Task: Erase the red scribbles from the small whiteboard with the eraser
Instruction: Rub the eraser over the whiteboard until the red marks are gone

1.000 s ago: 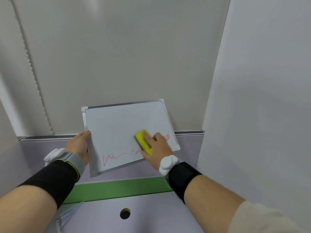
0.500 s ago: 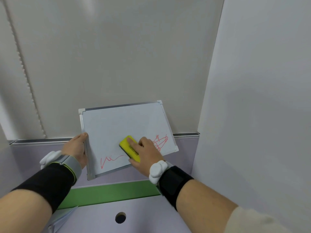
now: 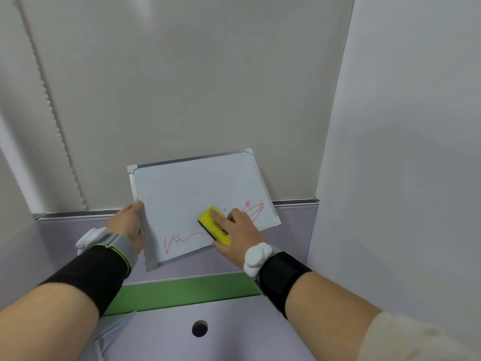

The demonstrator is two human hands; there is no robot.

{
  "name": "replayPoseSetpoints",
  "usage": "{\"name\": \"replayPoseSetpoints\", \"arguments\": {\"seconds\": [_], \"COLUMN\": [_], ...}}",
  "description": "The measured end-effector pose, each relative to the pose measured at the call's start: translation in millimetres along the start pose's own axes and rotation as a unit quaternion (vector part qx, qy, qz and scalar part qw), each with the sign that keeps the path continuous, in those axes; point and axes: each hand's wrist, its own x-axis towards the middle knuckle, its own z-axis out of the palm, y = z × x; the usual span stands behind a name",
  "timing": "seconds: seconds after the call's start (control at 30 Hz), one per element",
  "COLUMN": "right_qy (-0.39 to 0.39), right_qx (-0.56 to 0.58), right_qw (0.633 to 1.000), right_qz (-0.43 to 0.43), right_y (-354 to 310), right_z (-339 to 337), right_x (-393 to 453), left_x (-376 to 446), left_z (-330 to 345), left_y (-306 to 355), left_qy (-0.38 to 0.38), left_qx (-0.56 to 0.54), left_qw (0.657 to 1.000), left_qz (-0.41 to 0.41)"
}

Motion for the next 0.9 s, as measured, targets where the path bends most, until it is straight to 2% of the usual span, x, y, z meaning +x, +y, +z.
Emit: {"name": "replayPoseSetpoints", "arguments": {"seconds": [0.07, 0.2, 0.27, 0.47, 0.67, 0.73, 0.83, 0.9], "right_qy": [0.003, 0.039, 0.036, -0.003, 0.034, 0.024, -0.007, -0.01], "right_qx": [-0.001, -0.018, -0.043, -0.004, -0.037, -0.028, 0.001, -0.009], "right_qw": [1.0, 0.992, 0.989, 1.0, 0.991, 0.995, 1.0, 1.0], "right_qz": [-0.012, 0.116, 0.139, -0.013, 0.121, 0.092, -0.011, -0.012], "right_y": [0.9, 42.7, 50.6, 5.4, 52.9, 43.0, 18.5, 20.7], "right_z": [-1.2, -24.8, -26.7, 6.1, -20.1, -14.9, 4.9, 4.8], "right_x": [6.2, 12.8, 10.0, 8.4, 10.6, 5.8, -1.3, 0.4], "left_x": [-0.3, 1.9, 1.3, -6.2, -7.5, -9.2, -11.6, -12.6], "left_z": [-1.8, -11.6, -11.8, -5.4, -11.7, -10.6, -7.0, -5.9], "left_y": [0.6, 5.9, 6.9, 6.2, 10.6, 10.6, 10.4, 10.9], "left_qy": [-0.005, -0.003, -0.002, -0.001, -0.002, 0.002, 0.011, 0.013], "left_qx": [0.0, -0.003, 0.002, -0.006, -0.009, -0.002, -0.003, -0.009], "left_qw": [1.0, 1.0, 1.0, 1.0, 1.0, 1.0, 1.0, 1.0], "left_qz": [-0.005, -0.001, 0.002, -0.004, -0.012, -0.005, -0.003, -0.004]}}
